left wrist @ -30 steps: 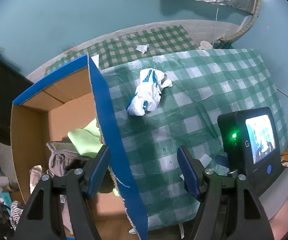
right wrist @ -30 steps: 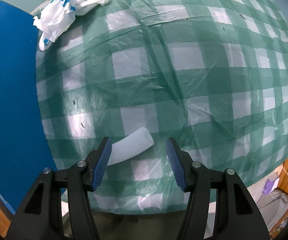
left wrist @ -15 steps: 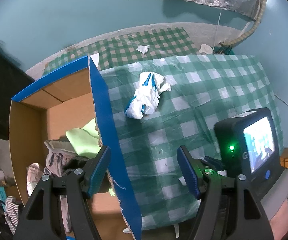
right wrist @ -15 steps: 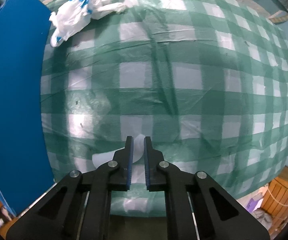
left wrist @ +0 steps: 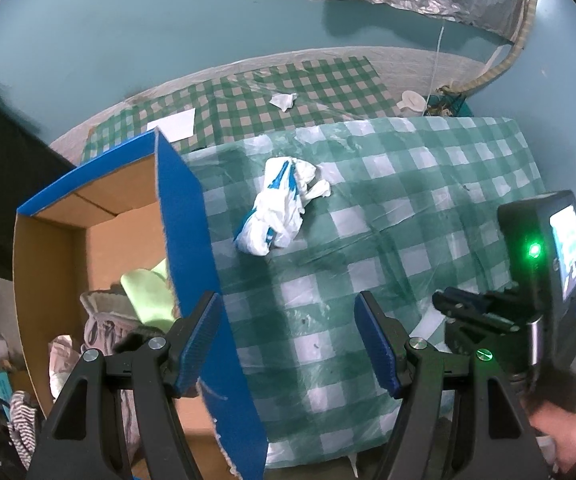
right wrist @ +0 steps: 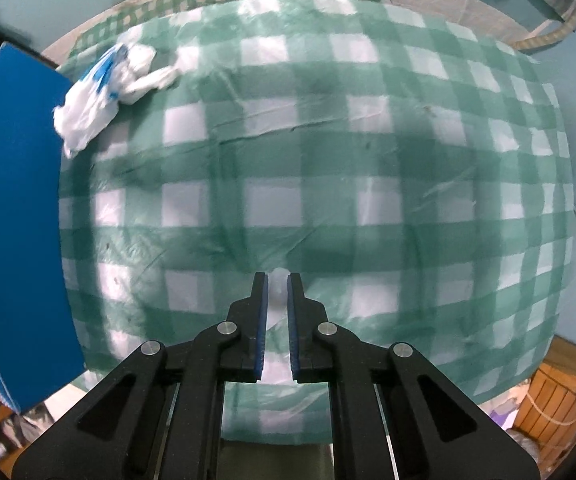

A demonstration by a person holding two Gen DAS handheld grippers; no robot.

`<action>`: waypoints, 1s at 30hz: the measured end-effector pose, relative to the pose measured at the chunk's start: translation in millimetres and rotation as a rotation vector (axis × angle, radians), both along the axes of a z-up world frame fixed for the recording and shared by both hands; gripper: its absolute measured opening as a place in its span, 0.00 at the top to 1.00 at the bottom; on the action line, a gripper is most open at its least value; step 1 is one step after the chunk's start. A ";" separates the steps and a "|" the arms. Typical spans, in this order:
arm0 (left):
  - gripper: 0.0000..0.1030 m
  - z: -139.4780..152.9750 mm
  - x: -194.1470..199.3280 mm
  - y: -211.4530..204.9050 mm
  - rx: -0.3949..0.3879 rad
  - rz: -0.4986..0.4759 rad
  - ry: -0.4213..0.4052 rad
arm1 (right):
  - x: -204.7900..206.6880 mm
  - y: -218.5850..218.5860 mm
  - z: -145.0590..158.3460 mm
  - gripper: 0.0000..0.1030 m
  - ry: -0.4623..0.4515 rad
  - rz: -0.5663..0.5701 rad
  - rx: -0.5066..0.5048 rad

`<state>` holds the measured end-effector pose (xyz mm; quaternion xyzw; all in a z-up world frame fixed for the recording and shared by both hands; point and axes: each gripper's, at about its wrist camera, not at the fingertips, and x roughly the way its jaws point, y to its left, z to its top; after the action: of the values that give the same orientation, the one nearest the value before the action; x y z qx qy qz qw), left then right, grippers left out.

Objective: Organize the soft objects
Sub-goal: 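Grasp the white-and-blue plastic bag with the left tool and lift it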

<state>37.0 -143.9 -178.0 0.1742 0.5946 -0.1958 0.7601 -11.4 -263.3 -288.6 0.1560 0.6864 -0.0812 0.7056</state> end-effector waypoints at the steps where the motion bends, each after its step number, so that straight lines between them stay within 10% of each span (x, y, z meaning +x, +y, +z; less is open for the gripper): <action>1: 0.32 -0.3 0.9 -3.0 0.001 -0.002 0.000 | 2.2 -2.0 0.9 0.94 -0.002 0.001 -0.001; 30: 0.22 -63.3 66.7 -43.9 0.092 0.061 0.085 | 15.9 -54.5 22.7 0.94 -0.063 0.083 -0.011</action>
<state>103.7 -187.9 -241.4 0.1823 0.6396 -0.1523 0.7311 4.5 -317.8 -265.8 0.1261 0.6693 -0.0506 0.7304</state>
